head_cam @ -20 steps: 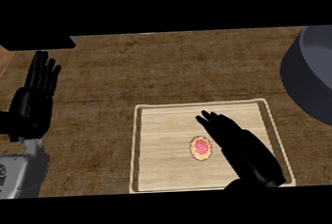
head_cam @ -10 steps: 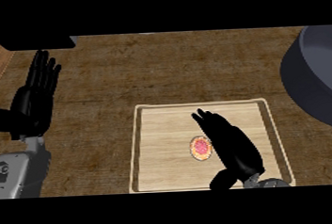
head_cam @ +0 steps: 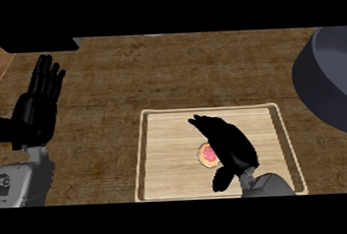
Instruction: Pick the cupcake from the tray and place it in the pot
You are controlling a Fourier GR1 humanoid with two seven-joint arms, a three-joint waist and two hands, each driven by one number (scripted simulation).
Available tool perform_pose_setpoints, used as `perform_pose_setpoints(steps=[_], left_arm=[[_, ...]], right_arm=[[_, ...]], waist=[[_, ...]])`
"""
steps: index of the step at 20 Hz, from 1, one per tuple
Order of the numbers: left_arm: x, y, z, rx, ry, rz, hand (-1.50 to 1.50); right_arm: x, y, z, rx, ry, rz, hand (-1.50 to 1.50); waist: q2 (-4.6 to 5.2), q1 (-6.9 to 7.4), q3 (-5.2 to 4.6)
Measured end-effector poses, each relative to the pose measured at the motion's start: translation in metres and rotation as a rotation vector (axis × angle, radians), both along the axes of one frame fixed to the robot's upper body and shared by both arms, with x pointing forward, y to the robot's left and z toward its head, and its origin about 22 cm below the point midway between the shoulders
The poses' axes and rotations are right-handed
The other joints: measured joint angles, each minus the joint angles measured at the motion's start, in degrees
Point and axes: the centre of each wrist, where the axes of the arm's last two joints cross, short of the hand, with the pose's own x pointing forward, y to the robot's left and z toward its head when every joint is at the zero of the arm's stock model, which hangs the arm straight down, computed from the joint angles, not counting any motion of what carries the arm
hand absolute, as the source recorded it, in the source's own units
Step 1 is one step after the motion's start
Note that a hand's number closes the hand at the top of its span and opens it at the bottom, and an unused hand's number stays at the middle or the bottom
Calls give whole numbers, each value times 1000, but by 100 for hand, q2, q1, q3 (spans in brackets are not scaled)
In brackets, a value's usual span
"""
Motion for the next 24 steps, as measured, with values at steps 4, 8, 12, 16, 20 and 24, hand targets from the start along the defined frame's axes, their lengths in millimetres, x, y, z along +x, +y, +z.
perform_pose_setpoints(steps=[4,8,12,16,20,24], left_arm=[[2,-1,-1,-4,-1,-6,0],[8,2,-2,-1,-4,-2,0],[6,1,0,1,-4,0,0],[10,3,2,-1,-7,7,0],[13,1,6,2,1,0,0],[5,-1,3,6,-2,-3,0]], right_arm=[[2,9,-7,-15,-55,96,150],[6,15,-11,-21,-92,142,150],[4,23,-12,-40,-129,154,150],[-2,29,-8,-78,-191,124,150],[-7,43,-5,-139,-229,147,150],[-15,51,-2,-166,-262,161,150]], waist=[[-25,0,-25],[-39,-10,-37],[-52,-15,-45],[-41,-29,-40],[-40,-19,-44],[-42,-15,-42]])
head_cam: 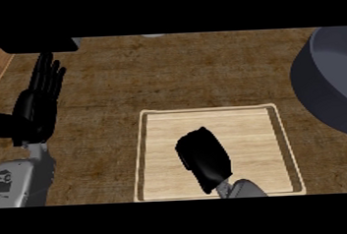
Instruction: Pick the cupcake from the tray and place it in the pot
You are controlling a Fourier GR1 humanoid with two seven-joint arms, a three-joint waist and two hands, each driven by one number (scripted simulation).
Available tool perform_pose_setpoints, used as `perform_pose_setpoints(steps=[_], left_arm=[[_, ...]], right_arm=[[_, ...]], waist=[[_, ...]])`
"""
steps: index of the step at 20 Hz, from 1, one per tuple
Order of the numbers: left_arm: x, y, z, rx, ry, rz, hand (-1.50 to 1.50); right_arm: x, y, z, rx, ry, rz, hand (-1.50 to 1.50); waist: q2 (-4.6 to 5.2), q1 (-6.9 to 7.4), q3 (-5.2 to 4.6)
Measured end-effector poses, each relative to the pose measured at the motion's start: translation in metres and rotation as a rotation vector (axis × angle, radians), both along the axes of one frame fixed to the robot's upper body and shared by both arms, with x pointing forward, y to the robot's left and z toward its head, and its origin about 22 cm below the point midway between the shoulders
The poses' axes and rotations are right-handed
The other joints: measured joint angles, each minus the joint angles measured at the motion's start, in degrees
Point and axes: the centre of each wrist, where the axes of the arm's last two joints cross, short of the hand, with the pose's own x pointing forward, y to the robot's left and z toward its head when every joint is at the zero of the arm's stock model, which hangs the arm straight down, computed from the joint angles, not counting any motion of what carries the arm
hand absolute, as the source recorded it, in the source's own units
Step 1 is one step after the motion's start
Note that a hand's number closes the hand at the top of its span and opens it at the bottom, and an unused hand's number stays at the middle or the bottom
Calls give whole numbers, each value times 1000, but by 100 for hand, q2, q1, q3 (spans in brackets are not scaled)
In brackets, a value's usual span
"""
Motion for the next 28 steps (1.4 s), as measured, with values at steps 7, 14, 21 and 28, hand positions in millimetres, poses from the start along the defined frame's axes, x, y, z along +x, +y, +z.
perform_pose_setpoints(steps=[7,14,21,28], left_arm=[[-2,2,3,-7,4,10,0],[-1,3,-1,-6,5,11,0],[-3,8,-4,-7,-4,7,0],[-1,6,-1,-9,4,8,0]], right_arm=[[-24,-7,42,118,-146,-178,150],[-23,-56,92,233,-397,-421,150],[-20,-132,132,287,-550,-604,150],[-1,-220,147,242,-530,-721,150]], waist=[[30,-55,55],[44,-78,70],[60,-42,73],[69,-11,75]])
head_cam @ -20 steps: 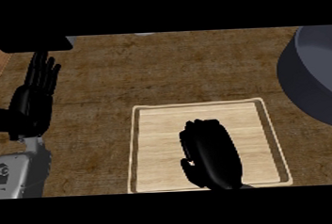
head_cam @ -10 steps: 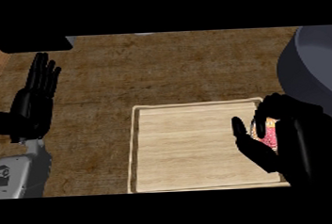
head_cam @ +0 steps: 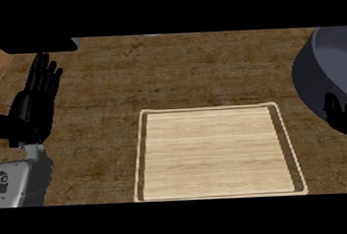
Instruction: Pick the cupcake from the tray and place it in the pot
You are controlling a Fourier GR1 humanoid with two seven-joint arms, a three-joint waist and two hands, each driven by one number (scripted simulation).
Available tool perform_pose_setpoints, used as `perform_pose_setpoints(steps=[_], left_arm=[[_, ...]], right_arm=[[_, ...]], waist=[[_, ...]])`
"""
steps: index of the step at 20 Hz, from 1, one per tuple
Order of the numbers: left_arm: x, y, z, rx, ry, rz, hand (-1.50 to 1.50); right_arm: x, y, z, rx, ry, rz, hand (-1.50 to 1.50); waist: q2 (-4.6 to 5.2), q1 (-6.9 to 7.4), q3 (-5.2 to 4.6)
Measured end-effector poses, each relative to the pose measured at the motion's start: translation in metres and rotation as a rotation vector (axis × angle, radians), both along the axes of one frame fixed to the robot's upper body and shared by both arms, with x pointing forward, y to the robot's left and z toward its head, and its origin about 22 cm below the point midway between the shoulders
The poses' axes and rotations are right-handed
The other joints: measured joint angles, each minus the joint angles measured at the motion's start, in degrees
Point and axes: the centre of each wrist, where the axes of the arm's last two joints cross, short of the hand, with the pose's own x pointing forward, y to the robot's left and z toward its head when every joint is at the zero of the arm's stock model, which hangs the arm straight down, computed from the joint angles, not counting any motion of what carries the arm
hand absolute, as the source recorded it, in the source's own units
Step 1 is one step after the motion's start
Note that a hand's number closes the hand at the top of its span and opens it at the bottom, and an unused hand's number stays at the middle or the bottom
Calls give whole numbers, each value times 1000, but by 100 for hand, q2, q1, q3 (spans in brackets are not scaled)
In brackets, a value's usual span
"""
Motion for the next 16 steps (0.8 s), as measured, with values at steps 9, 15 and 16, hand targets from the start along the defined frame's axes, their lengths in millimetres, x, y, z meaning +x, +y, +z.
perform_pose_setpoints(steps=[9,15,16], left_arm=[[4,-9,5,2,-4,-11,0],[5,-11,4,0,-8,-21,0],[4,-13,2,-2,-10,-23,0]], right_arm=[[36,-119,-9,40,16,-63,150],[59,-172,-23,44,33,-42,150],[62,-179,-27,38,33,-42,150]], waist=[[14,55,3],[23,95,3],[24,102,2]])
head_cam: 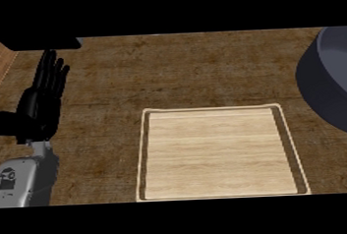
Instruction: Pick the cupcake from the tray and place it in the pot
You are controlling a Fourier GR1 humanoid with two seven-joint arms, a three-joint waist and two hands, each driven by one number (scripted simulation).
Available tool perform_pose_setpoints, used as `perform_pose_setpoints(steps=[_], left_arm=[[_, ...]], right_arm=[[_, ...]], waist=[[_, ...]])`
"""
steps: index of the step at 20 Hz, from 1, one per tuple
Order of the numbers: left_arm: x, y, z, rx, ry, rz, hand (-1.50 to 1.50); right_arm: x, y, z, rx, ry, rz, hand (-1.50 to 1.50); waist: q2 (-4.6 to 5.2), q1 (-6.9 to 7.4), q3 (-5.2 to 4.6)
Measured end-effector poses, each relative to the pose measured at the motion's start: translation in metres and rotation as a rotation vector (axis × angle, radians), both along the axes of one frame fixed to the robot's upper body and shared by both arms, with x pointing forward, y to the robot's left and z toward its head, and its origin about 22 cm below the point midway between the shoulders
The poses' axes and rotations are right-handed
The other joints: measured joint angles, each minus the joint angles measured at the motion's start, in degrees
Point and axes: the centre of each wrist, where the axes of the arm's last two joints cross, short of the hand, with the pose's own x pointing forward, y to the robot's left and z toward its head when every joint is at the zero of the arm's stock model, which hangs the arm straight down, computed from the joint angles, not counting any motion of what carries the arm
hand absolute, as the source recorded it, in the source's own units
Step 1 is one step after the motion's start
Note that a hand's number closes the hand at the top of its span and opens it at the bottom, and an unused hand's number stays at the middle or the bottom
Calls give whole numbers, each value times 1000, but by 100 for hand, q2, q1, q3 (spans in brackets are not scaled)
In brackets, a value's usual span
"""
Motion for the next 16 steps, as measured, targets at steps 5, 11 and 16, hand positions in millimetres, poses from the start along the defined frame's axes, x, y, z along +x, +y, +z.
perform_pose_setpoints(steps=[5,11,16], left_arm=[[-3,4,-3,-1,3,-6,0],[3,-1,3,2,0,-21,0],[7,-9,6,4,-10,-19,0]], right_arm=[[16,-19,-25,-5,18,-8,150],[25,-34,-43,63,162,-29,-150],[28,-36,-59,196,261,34,-150]], waist=[[5,24,0],[35,99,8],[54,133,13]])
